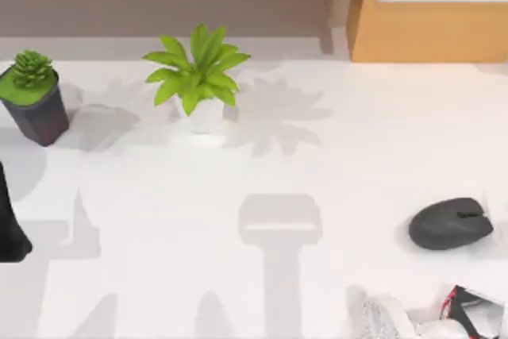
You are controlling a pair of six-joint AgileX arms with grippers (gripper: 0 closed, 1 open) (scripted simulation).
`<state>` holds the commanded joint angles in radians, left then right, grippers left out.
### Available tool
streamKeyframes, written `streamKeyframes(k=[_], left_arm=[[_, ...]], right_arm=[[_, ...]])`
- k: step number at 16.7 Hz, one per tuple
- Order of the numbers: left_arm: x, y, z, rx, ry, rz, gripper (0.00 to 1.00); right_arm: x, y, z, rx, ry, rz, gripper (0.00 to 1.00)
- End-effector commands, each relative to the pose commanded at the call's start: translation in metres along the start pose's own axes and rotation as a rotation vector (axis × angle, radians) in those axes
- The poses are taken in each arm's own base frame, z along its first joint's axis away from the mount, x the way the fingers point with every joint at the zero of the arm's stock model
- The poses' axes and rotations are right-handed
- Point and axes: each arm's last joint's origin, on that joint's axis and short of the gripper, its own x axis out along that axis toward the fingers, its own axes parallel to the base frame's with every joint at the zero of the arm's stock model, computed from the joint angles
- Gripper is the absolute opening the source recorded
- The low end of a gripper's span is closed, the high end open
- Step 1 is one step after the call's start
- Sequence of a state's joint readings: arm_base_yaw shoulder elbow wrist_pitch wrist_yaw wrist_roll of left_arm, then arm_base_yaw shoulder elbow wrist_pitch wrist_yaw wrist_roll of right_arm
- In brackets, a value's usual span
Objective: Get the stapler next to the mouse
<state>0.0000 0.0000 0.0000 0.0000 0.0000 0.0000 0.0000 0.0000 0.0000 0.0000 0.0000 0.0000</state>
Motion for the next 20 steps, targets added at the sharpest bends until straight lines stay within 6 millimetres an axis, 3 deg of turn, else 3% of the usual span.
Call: streamKeyframes(k=[4, 7, 14, 20], left_arm=[[0.000, 0.000, 0.000, 0.000, 0.000, 0.000, 1.00], [0.000, 0.000, 0.000, 0.000, 0.000, 0.000, 1.00], [0.000, 0.000, 0.000, 0.000, 0.000, 0.000, 1.00], [0.000, 0.000, 0.000, 0.000, 0.000, 0.000, 1.00]], right_arm=[[0.001, -0.001, 0.003, 0.007, 0.038, -0.010, 1.00], [0.004, -0.005, 0.013, 0.035, 0.180, -0.045, 1.00], [0.043, -0.024, 0.031, 0.183, 0.792, -0.204, 1.00], [0.090, -0.052, 0.020, 0.349, 1.315, -0.356, 1.00]])
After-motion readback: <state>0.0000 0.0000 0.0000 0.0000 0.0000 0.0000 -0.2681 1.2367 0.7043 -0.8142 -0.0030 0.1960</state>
